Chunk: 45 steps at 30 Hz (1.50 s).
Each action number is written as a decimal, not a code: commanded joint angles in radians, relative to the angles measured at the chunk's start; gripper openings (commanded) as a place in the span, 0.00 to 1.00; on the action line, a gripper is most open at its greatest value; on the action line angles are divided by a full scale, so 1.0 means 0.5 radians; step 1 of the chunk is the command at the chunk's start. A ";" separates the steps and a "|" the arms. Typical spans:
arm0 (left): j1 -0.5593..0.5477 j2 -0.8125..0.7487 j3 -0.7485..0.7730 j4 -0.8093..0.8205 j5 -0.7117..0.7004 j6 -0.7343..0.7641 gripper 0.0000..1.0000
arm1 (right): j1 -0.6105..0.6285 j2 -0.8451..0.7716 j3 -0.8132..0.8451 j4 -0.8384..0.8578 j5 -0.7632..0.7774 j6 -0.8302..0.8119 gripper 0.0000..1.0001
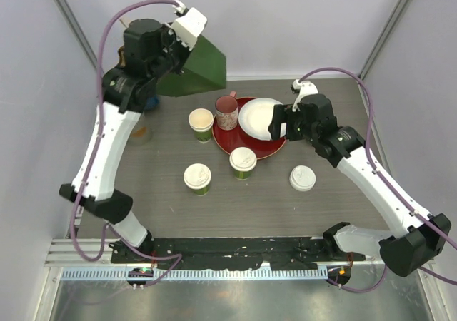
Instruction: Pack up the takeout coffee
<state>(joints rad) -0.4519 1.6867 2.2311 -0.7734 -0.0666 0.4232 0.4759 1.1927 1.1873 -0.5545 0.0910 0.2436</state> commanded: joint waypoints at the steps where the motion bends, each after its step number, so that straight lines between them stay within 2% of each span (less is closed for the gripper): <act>1: -0.167 -0.296 0.164 -0.333 0.077 -0.027 0.00 | 0.002 -0.063 0.281 -0.075 0.063 0.068 0.86; 7: -0.360 -0.676 0.167 -0.809 0.537 -0.153 0.00 | 0.002 -0.011 0.879 -0.290 -0.028 0.080 0.84; 11: -0.363 -0.851 0.097 -1.069 1.192 -0.227 0.00 | 0.002 0.023 1.196 -0.394 -0.117 0.083 0.83; 16: -0.366 -1.011 -0.215 -1.141 1.572 -0.377 0.00 | 0.002 0.087 1.469 -0.526 -0.224 0.074 0.82; 21: -0.479 -1.042 -0.531 -1.177 1.587 -0.386 0.00 | 0.005 0.146 1.482 -0.572 -0.479 0.108 0.80; 25: -0.599 -1.023 -0.658 -1.150 1.630 -0.386 0.00 | 0.051 0.179 1.463 -0.569 -0.458 0.142 0.81; 26: -0.669 -0.987 -0.679 -1.147 1.609 -0.386 0.00 | 0.067 0.195 1.463 -0.572 -0.449 0.154 0.85; 28: -0.749 -0.941 -0.698 -1.132 1.493 -0.380 0.00 | 0.116 0.228 1.494 -0.597 -0.391 0.151 0.88; 32: -1.016 -0.821 -0.716 -1.116 1.266 -0.365 0.00 | 0.431 0.421 1.650 -0.820 -0.081 0.099 0.89; 35: -1.112 -0.750 -0.686 -1.119 1.143 -0.380 0.00 | 0.539 0.480 1.697 -0.974 -0.026 0.120 0.89; 41: -1.195 -0.689 -0.661 -1.116 1.060 -0.356 0.00 | 0.696 0.342 1.427 -1.097 0.133 0.255 0.89; 45: -1.299 -0.631 -0.710 -1.086 0.904 -0.325 0.00 | 0.702 0.278 1.258 -1.091 0.146 0.261 0.90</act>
<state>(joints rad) -1.0576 1.3525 1.8694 -1.3510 0.4671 0.2436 0.8181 1.3911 1.8606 -1.0878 0.1085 0.3466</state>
